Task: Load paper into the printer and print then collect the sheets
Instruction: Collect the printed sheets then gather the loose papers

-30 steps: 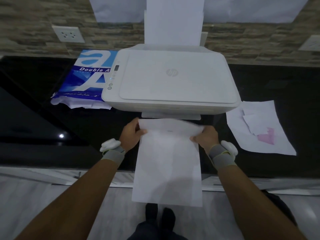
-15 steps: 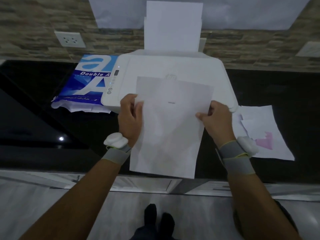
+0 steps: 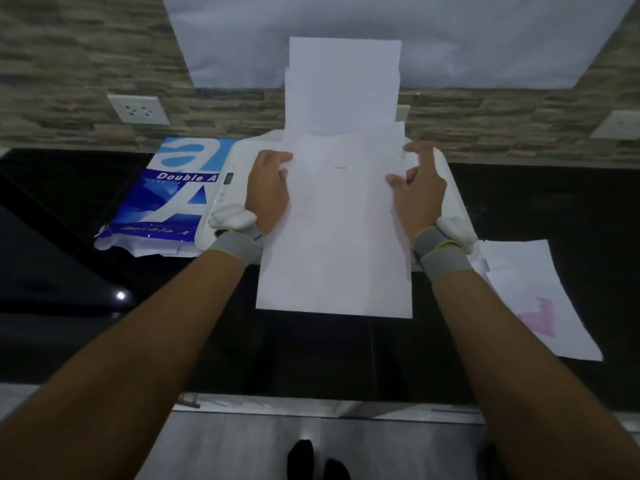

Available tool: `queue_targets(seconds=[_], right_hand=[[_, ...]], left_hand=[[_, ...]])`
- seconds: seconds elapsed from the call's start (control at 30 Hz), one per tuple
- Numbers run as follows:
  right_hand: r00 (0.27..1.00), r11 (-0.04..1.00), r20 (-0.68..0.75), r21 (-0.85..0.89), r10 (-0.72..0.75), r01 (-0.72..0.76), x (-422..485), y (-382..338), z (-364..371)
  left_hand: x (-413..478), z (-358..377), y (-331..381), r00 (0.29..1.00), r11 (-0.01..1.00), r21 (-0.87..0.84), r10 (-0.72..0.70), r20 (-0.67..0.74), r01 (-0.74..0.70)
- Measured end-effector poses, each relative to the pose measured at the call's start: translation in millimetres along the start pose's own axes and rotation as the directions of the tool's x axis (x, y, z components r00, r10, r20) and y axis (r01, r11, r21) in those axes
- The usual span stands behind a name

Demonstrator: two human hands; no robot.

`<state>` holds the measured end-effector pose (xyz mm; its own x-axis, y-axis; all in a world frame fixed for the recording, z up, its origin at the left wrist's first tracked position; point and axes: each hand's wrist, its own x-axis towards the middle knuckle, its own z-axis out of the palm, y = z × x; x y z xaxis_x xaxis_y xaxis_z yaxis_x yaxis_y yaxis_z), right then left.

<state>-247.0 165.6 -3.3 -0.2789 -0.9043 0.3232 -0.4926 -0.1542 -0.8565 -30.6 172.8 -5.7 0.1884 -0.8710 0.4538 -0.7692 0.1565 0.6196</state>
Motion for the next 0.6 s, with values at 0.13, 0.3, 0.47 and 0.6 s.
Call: queue_targets(seconds=[0.13, 0.3, 0.47, 0.6], right_hand=[[0.997, 0.985, 0.080, -0.168, -0.018, 0.031, 20.5, 6.9, 16.9], [0.989, 0.974, 0.147, -0.224, 0.026, 0.008, 32.7, 14.5, 29.1], [0.997, 0.942, 0.072, -0.335, 0.027, -0.002, 31.9, 17.5, 35.9], [0.982, 0.829, 0.190, -0.550, 0.010, 0.098, 35.3, 18.6, 42.0]], left_hand=[[23.6, 17.1, -17.4, 0.994, 0.996, 0.062, -0.068, 0.087, 0.063], [40.9, 37.1, -31.3, 0.981, 0.981, 0.120, -0.167, 0.103, 0.154], [49.9, 51.3, -37.3, 0.978, 0.975, 0.144, -0.184, 0.094, 0.170], [49.4, 61.8, -45.4, 0.971, 0.968, 0.213, -0.168, 0.172, 0.130]])
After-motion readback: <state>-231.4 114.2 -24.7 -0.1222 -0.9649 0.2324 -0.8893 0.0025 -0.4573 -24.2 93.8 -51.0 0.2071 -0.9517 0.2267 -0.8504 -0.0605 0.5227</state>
